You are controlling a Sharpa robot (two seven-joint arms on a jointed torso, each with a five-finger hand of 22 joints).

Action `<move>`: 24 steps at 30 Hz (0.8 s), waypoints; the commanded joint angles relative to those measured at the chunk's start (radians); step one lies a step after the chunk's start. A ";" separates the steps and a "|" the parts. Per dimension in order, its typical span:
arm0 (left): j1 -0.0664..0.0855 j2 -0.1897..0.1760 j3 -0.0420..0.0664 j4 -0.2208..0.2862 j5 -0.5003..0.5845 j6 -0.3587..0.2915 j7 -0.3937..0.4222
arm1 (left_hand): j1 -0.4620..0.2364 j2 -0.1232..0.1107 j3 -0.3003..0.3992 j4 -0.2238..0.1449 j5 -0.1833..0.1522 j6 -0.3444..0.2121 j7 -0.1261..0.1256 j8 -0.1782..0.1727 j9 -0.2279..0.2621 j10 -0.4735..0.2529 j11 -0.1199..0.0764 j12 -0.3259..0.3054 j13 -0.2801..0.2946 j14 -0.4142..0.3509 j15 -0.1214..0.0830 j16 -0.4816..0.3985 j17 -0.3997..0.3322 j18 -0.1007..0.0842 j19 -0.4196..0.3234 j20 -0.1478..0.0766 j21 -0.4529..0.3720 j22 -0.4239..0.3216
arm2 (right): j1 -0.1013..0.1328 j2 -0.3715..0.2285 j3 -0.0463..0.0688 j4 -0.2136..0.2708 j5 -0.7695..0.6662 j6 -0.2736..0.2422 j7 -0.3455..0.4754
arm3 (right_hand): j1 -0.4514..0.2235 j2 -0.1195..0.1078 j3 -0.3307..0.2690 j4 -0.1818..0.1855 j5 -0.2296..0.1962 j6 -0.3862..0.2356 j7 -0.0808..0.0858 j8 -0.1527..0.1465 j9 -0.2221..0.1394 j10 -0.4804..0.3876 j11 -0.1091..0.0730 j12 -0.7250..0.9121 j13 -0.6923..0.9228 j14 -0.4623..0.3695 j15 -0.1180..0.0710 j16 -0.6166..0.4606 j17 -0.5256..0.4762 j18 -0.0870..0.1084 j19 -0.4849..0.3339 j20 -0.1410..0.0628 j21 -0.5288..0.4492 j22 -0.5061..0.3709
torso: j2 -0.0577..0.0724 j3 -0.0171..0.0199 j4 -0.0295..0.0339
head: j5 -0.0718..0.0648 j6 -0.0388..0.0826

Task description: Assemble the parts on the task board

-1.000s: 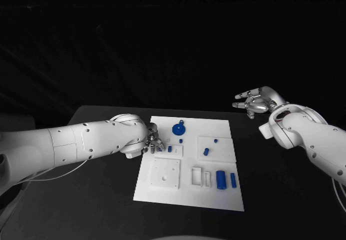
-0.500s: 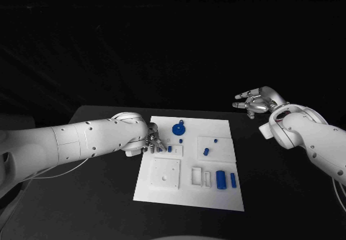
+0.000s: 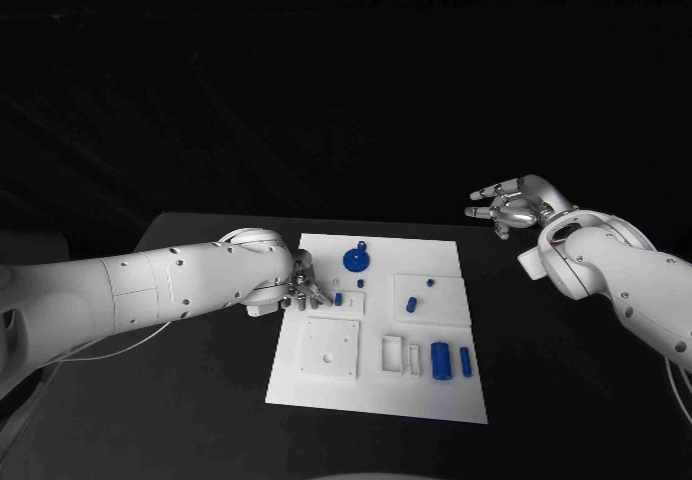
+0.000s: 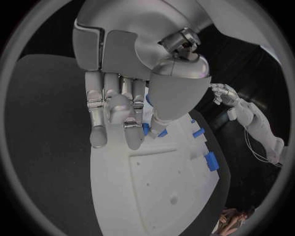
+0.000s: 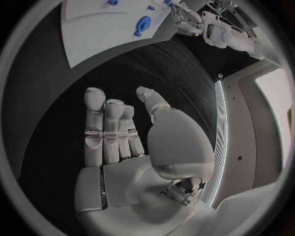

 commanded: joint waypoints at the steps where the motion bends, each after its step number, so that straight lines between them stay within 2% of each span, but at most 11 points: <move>1: -0.007 -0.006 -0.005 0.001 -0.025 0.029 -0.016 | 0.000 -0.020 0.008 0.017 -0.005 -0.001 0.002 0.004 0.001 0.051 -0.005 -0.005 0.001 0.004 0.000 -0.005 0.000 -0.009 0.001 -0.004 -0.004 0.017 | -0.001 -0.001 0.000 0.002 0.002 0.006 0.007 | -0.007 0.000 -0.005 0.001 0.007 0.001 0.005 -0.004 0.000 -0.010 0.000 0.000 -0.001 -0.008 0.001 -0.004 -0.001 0.020 0.015 0.001 -0.003 0.048 | 0.000 -0.0009 0.0007 | -0.001 0.001; 3: -0.007 -0.012 -0.005 0.005 -0.024 0.027 -0.014 | 0.002 -0.063 0.033 0.053 -0.026 0.003 0.003 0.004 0.001 0.051 -0.005 -0.007 0.001 0.002 0.000 -0.007 -0.002 -0.010 0.001 -0.004 -0.004 0.017 | -0.002 -0.001 0.000 0.002 0.002 0.006 0.007 | -0.007 0.000 -0.005 0.001 0.007 0.001 0.005 -0.004 0.000 -0.010 0.000 0.000 -0.001 -0.008 0.001 -0.004 -0.001 0.020 0.015 0.001 -0.003 0.048 | 0.000 -0.0013 0.0001 | -0.001 0.001; 6: -0.007 -0.018 -0.005 0.011 -0.016 0.027 -0.011 | 0.004 -0.111 0.050 0.095 -0.091 0.003 0.007 0.006 0.005 0.051 -0.003 -0.012 0.000 -0.001 0.001 -0.013 -0.011 -0.010 -0.001 -0.004 -0.006 0.017 | -0.004 -0.002 0.000 0.002 0.002 0.006 0.008 | -0.007 0.000 -0.005 0.001 0.007 0.001 0.005 -0.004 0.000 -0.010 0.000 0.000 -0.001 -0.008 0.001 -0.004 -0.001 0.020 0.015 0.001 -0.003 0.048 | 0.000 -0.0018 0.0000 | -0.002 0.005; 7: -0.007 -0.022 -0.005 0.014 -0.010 0.025 -0.008 | -0.003 -0.132 0.046 0.111 -0.135 -0.002 0.011 0.008 0.008 0.051 -0.001 -0.017 -0.002 -0.005 0.002 -0.017 -0.018 -0.010 -0.003 -0.003 -0.008 0.016 | -0.005 -0.002 0.000 0.002 0.002 0.006 0.008 | -0.007 0.000 -0.005 0.001 0.007 0.001 0.005 -0.004 0.000 -0.010 0.000 0.000 -0.001 -0.008 0.001 -0.004 -0.001 0.020 0.015 0.001 -0.003 0.048 | 0.000 -0.0017 0.0000 | -0.003 0.006; 10: -0.007 -0.029 -0.005 0.023 0.008 0.020 0.001 | -0.019 -0.165 0.024 0.128 -0.144 -0.052 0.027 0.001 0.001 0.045 0.008 -0.042 -0.010 -0.029 0.002 -0.054 -0.082 -0.013 -0.012 -0.007 -0.014 0.015 | -0.006 -0.003 0.000 0.001 0.002 0.006 0.008 | -0.007 0.000 -0.005 0.001 0.007 0.001 0.005 -0.004 0.000 -0.010 0.000 0.000 -0.001 -0.008 0.001 -0.004 -0.001 0.020 0.015 0.001 -0.003 0.048 | 0.000 -0.0015 0.0005 | -0.006 0.009; 12: -0.007 -0.032 -0.005 0.027 0.018 0.019 0.005 | -0.024 -0.173 0.014 0.132 -0.145 -0.084 0.036 -0.013 -0.013 0.045 0.011 -0.054 -0.015 -0.034 0.002 -0.063 -0.095 -0.015 -0.015 -0.009 -0.017 0.015 | -0.008 -0.003 0.000 0.001 0.002 0.006 0.008 | -0.007 0.000 -0.006 0.002 0.007 0.000 0.006 -0.004 0.000 -0.011 0.001 -0.001 -0.002 -0.008 0.001 -0.005 -0.002 0.020 0.015 0.001 -0.005 0.047 | 0.000 -0.0013 0.0008 | -0.006 0.009; 13: -0.007 -0.034 -0.005 0.029 0.023 0.018 0.007 | -0.020 -0.173 0.002 0.139 -0.145 -0.089 0.039 -0.015 -0.048 0.049 0.013 -0.069 -0.021 -0.034 0.003 -0.068 -0.103 -0.020 -0.017 -0.011 -0.021 0.015 | -0.009 -0.003 0.000 0.000 0.002 0.005 0.008 | -0.006 0.000 -0.007 0.002 0.007 0.000 0.006 -0.004 0.000 -0.011 0.001 -0.002 -0.003 -0.008 0.001 -0.005 -0.002 0.020 0.015 0.001 -0.006 0.047 | 0.000 -0.0012 0.0008 | -0.006 0.010; 16: -0.007 -0.039 -0.005 0.033 0.035 0.014 0.011 | -0.016 -0.177 -0.016 0.146 -0.145 -0.099 0.045 -0.017 -0.100 0.048 0.015 -0.069 -0.021 -0.036 0.003 -0.071 -0.111 -0.021 -0.015 -0.012 -0.025 0.015 | -0.011 -0.002 0.000 -0.001 0.002 0.006 0.008 | -0.006 0.000 -0.007 0.002 0.007 0.000 0.006 -0.004 0.000 -0.011 0.001 -0.002 -0.003 -0.008 0.001 -0.005 -0.002 0.020 0.015 0.001 -0.006 0.047 | -0.001 -0.0002 0.0003 | -0.005 0.008; 19: -0.007 -0.044 -0.005 0.036 0.042 0.011 0.014 | -0.012 -0.177 -0.021 0.148 -0.145 -0.119 0.052 -0.027 -0.130 0.048 0.018 -0.070 -0.020 -0.037 0.005 -0.071 -0.115 -0.020 -0.015 -0.011 -0.027 0.015 | -0.013 0.000 0.000 -0.002 0.002 0.006 0.008 | -0.006 0.000 -0.007 0.002 0.007 0.000 0.006 -0.004 0.000 -0.011 0.001 -0.002 -0.003 -0.008 0.001 -0.005 -0.002 0.020 0.015 0.001 -0.006 0.047 | 0.000 0.0004 0.0006 | -0.006 0.008; 20: -0.007 -0.047 -0.005 0.038 0.045 0.010 0.015 | -0.005 -0.176 -0.026 0.151 -0.145 -0.114 0.053 -0.017 -0.185 0.048 0.019 -0.073 -0.021 -0.039 0.006 -0.072 -0.120 -0.019 -0.014 -0.009 -0.030 0.016 | -0.014 0.000 0.000 -0.003 0.002 0.006 0.008 | -0.006 0.000 -0.007 0.002 0.007 0.000 0.006 -0.004 0.000 -0.011 0.001 -0.002 -0.003 -0.008 0.001 -0.005 -0.002 0.020 0.015 0.001 -0.006 0.047 | 0.000 0.0005 0.0008 | -0.005 0.008; 24: -0.006 -0.071 -0.005 0.056 0.055 0.001 0.032 | 0.013 -0.171 -0.024 0.136 -0.145 -0.143 0.062 -0.021 -0.215 0.043 0.024 -0.085 -0.024 -0.048 0.008 -0.080 -0.134 -0.020 -0.019 -0.009 -0.036 0.015 | -0.018 0.003 0.000 -0.006 0.002 0.007 0.009 | -0.006 0.000 -0.007 0.002 0.007 0.000 0.006 -0.004 0.000 -0.011 0.001 -0.002 -0.003 -0.008 0.001 -0.005 -0.002 0.020 0.015 0.001 -0.006 0.047 | 0.000 0.0012 -0.0001 | -0.006 0.010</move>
